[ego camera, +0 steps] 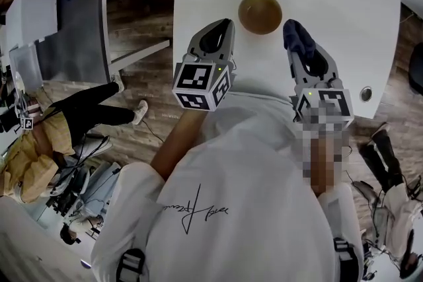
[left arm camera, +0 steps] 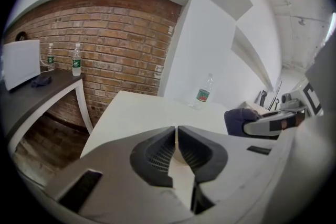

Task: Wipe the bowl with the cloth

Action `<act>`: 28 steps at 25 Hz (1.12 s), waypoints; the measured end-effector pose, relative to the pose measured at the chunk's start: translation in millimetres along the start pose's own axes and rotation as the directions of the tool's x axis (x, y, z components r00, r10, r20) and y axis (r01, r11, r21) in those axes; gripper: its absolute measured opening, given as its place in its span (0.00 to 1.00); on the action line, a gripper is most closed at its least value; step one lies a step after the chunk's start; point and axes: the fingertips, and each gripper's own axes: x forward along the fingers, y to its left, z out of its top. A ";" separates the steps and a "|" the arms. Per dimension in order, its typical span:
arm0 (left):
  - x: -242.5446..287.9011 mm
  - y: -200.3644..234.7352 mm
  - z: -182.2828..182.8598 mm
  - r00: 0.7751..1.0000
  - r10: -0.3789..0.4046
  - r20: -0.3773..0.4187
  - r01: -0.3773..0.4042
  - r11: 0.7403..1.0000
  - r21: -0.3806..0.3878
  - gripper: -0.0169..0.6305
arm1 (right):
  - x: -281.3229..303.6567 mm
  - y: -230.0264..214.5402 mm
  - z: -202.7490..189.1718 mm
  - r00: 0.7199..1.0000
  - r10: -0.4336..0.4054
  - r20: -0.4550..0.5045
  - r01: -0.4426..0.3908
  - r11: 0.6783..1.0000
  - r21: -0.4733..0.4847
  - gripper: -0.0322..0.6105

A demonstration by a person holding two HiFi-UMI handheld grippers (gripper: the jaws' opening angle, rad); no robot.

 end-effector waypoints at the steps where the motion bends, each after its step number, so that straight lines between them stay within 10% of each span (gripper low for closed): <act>1: -1.4 2.0 -1.9 1.000 -0.001 -0.001 0.001 1.000 -0.003 0.08 | 1.4 1.3 -2.0 1.000 0.001 -0.003 -0.001 1.000 0.002 0.21; 28: -29.7 52.5 -33.4 0.991 -0.068 -0.115 0.064 0.997 -0.036 0.16 | 22.1 65.8 -20.4 0.997 -0.037 -0.072 0.037 0.999 -0.003 0.21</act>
